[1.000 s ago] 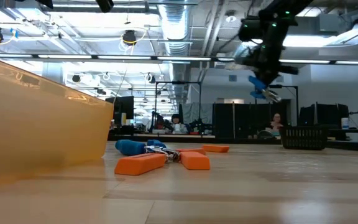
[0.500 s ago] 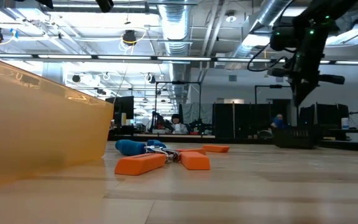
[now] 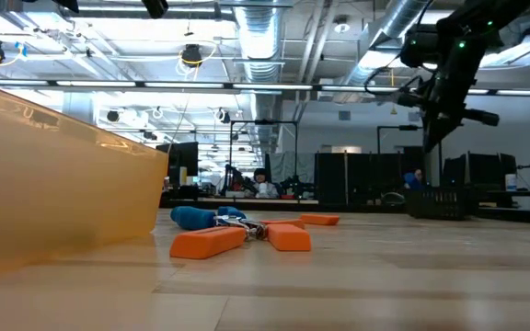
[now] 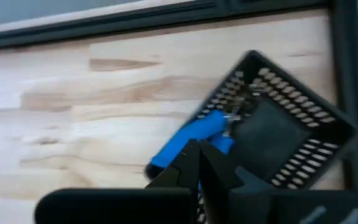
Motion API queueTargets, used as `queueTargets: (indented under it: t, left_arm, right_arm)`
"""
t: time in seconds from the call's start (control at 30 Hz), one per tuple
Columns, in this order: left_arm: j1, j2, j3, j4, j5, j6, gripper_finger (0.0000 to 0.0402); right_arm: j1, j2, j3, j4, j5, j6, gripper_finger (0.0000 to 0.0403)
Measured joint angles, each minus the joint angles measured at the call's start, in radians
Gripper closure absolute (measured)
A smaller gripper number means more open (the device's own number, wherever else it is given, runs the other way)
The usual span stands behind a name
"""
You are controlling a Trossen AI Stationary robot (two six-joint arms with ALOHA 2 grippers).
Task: Pick & Place School Supplies
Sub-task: Put the bottom blue hole puncher into the top black bin
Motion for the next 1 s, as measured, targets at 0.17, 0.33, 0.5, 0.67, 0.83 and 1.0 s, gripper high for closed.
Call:
queueTargets:
  t: [0.17, 0.33, 0.5, 0.67, 0.83, 1.0]
  left_arm:
    - [0.0, 0.001, 0.0, 0.0, 0.0, 0.0, 0.031]
    - [0.0, 0.001, 0.0, 0.0, 0.0, 0.0, 0.031]
    - [0.0, 0.001, 0.0, -0.001, 0.0, -0.001, 0.031]
    - [0.0, 0.001, 0.0, -0.001, 0.0, -0.008, 0.031]
    - [0.0, 0.001, 0.0, -0.002, 0.0, -0.008, 0.031]
    - [0.0, 0.001, 0.0, -0.002, 0.0, -0.008, 0.031]
  right_arm:
    - [0.027, 0.011, 0.0, 0.02, -0.003, -0.106, 0.0402]
    - [0.046, 0.011, 0.0, 0.011, -0.07, -0.231, 0.0365]
    - [0.041, 0.011, 0.0, 0.01, -0.082, -0.289, 0.0289]
    - [0.04, 0.012, 0.0, 0.01, -0.102, -0.343, 0.0224]
    - [0.029, 0.012, 0.0, -0.031, -0.132, -0.382, 0.0184]
    - [0.021, 0.031, 0.0, -0.054, -0.157, -0.469, 0.0168]
